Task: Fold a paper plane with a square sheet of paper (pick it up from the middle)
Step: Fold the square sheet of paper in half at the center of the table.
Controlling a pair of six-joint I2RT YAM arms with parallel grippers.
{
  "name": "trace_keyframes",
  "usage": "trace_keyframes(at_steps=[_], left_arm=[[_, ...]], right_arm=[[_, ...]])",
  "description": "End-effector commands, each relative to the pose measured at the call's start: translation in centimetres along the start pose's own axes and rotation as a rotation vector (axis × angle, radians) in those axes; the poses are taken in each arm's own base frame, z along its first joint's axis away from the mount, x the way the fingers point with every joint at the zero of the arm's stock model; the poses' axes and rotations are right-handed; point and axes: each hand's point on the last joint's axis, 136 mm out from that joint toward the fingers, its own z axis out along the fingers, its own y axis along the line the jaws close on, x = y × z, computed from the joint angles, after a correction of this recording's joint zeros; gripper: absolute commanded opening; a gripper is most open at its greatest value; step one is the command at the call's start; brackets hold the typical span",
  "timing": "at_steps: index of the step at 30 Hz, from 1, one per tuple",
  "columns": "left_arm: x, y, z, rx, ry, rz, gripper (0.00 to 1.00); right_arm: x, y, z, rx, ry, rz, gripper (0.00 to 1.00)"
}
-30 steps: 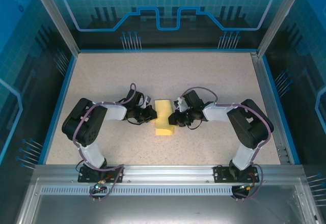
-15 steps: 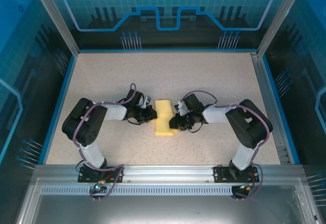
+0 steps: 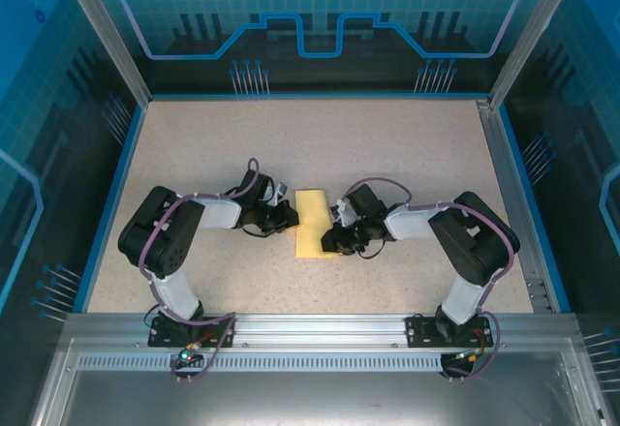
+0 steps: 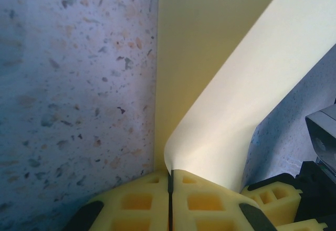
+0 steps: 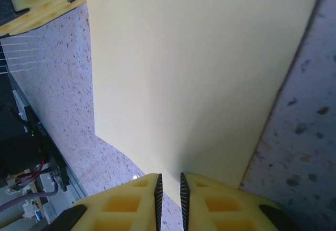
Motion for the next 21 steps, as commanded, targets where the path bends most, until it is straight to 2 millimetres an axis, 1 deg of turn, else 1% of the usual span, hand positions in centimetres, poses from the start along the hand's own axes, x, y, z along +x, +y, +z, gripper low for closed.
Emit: trace_keyframes(at_steps=[1, 4, 6, 9, 12, 15, 18, 21], left_arm=[[1.5, 3.0, 0.8, -0.096, 0.052, -0.032, 0.08], [1.5, 2.9, 0.7, -0.095, 0.052, -0.031, 0.08], [1.5, 2.9, 0.7, -0.095, 0.050, -0.029, 0.08], [1.5, 2.9, 0.7, -0.095, 0.051, -0.029, 0.08], [1.5, 2.9, 0.7, -0.096, 0.052, -0.030, 0.08], [1.5, 2.9, 0.7, -0.097, 0.051, -0.028, 0.08], [1.6, 3.0, 0.7, -0.099, 0.054, -0.028, 0.08], [1.9, 3.3, 0.7, -0.103, 0.058, -0.027, 0.08]], right_arm=[[1.5, -1.0, 0.1, 0.044, 0.030, 0.018, 0.20], [1.2, 0.2, -0.7, 0.027, 0.010, -0.013, 0.20], [1.3, 0.3, -0.8, 0.025, 0.010, -0.016, 0.20], [1.8, -0.1, 0.0, 0.026, 0.032, -0.008, 0.20], [2.7, -1.1, 0.8, 0.055, 0.059, 0.010, 0.20], [3.5, -2.3, 1.2, 0.090, 0.077, 0.026, 0.20], [3.5, -2.3, 1.0, 0.100, 0.070, 0.026, 0.20], [2.9, -1.4, 0.3, 0.099, 0.047, 0.004, 0.20]])
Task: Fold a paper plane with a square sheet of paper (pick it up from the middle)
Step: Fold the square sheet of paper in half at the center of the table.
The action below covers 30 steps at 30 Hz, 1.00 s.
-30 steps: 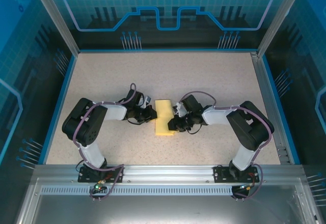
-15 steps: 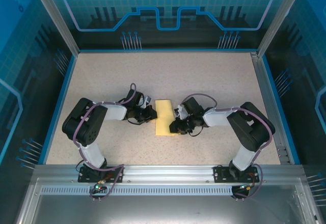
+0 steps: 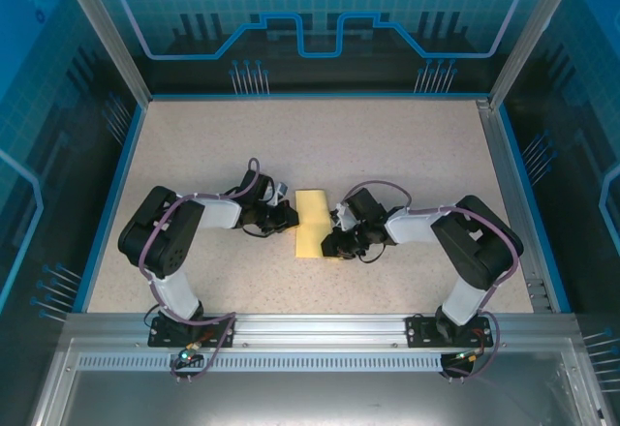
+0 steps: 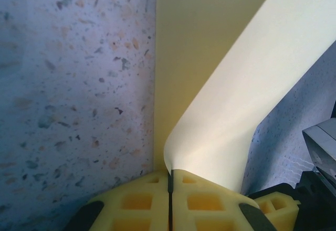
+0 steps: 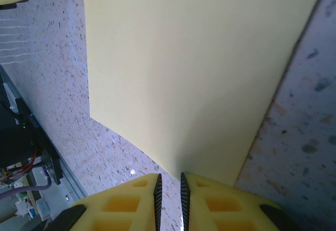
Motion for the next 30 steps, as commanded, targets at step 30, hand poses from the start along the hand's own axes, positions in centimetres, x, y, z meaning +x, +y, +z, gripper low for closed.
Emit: trace_keyframes(at_steps=[30], left_arm=[[2.0, 3.4, 0.9, -0.107, 0.069, -0.046, 0.08]], right_arm=[[-8.4, -2.5, -0.5, 0.054, -0.104, 0.058, 0.23]])
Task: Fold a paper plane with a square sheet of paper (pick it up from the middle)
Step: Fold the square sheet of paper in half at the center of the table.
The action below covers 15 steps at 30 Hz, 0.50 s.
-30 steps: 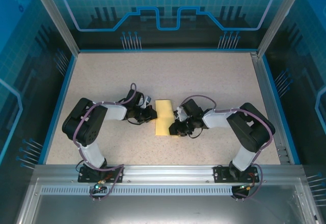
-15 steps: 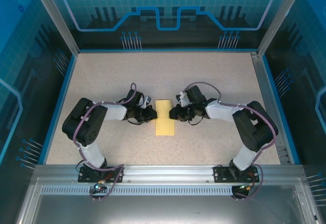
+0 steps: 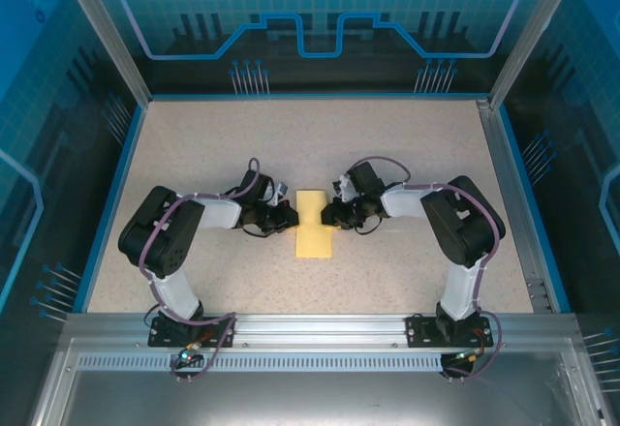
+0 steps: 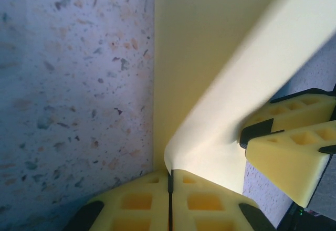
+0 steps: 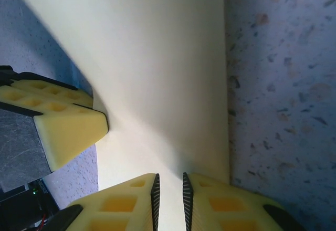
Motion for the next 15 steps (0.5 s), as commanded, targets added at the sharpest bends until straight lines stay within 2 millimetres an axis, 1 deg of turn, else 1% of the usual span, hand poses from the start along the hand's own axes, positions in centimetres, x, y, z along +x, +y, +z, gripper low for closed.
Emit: trace_keyframes(at_steps=[1, 5, 8, 12, 15], left_arm=[[2.1, 3.5, 0.9, -0.109, 0.068, -0.049, 0.07], [2.1, 3.4, 0.9, -0.110, 0.069, -0.048, 0.07], [2.0, 3.4, 0.9, -0.110, 0.069, -0.047, 0.07], [2.0, 3.5, 0.9, -0.111, 0.071, -0.050, 0.07], [2.1, 3.5, 0.9, -0.111, 0.073, -0.048, 0.07]], right_arm=[[0.5, -1.0, 0.2, 0.027, 0.023, 0.014, 0.23], [-0.9, 1.5, -1.4, -0.042, -0.018, -0.014, 0.23], [-2.1, 2.4, -2.1, -0.073, -0.041, -0.026, 0.23], [-2.5, 1.6, -1.5, -0.057, -0.030, -0.020, 0.23], [-2.3, 0.5, -0.7, -0.034, -0.015, -0.005, 0.23]])
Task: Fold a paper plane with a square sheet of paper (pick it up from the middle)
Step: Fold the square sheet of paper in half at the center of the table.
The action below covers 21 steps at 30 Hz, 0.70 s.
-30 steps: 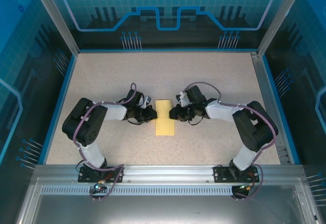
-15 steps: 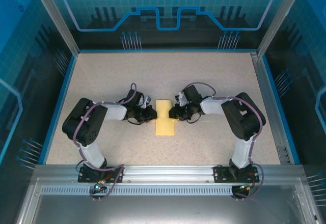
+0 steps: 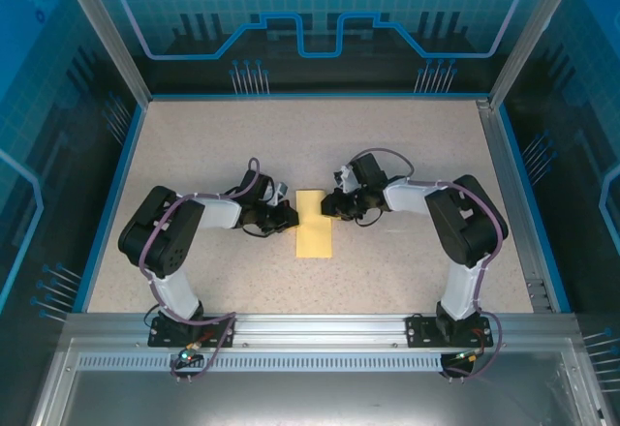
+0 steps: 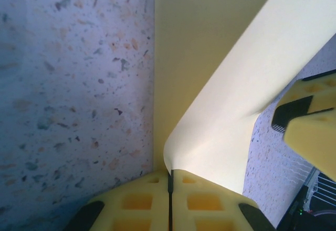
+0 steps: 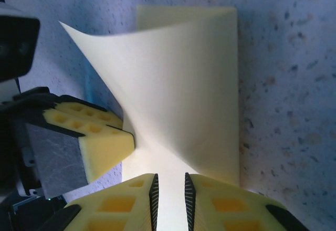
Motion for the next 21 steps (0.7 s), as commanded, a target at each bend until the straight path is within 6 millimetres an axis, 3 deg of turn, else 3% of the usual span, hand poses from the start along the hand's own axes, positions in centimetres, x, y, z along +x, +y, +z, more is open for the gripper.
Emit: trace_keyframes(at_steps=[1, 7, 16, 21], left_arm=[[2.1, 3.5, 0.9, -0.111, 0.071, -0.049, 0.07], [2.2, 3.6, 0.9, -0.112, 0.074, -0.048, 0.07], [2.1, 3.6, 0.9, -0.115, 0.075, -0.044, 0.07], [2.2, 3.6, 0.9, -0.116, 0.078, -0.045, 0.07]], right_arm=[[0.1, -1.3, 0.8, 0.016, 0.032, 0.016, 0.23], [0.8, -3.4, 1.8, 0.082, 0.061, 0.044, 0.23], [-1.7, 0.4, -0.2, 0.033, 0.013, -0.019, 0.24], [-2.4, -0.2, 0.1, 0.057, 0.013, -0.016, 0.24]])
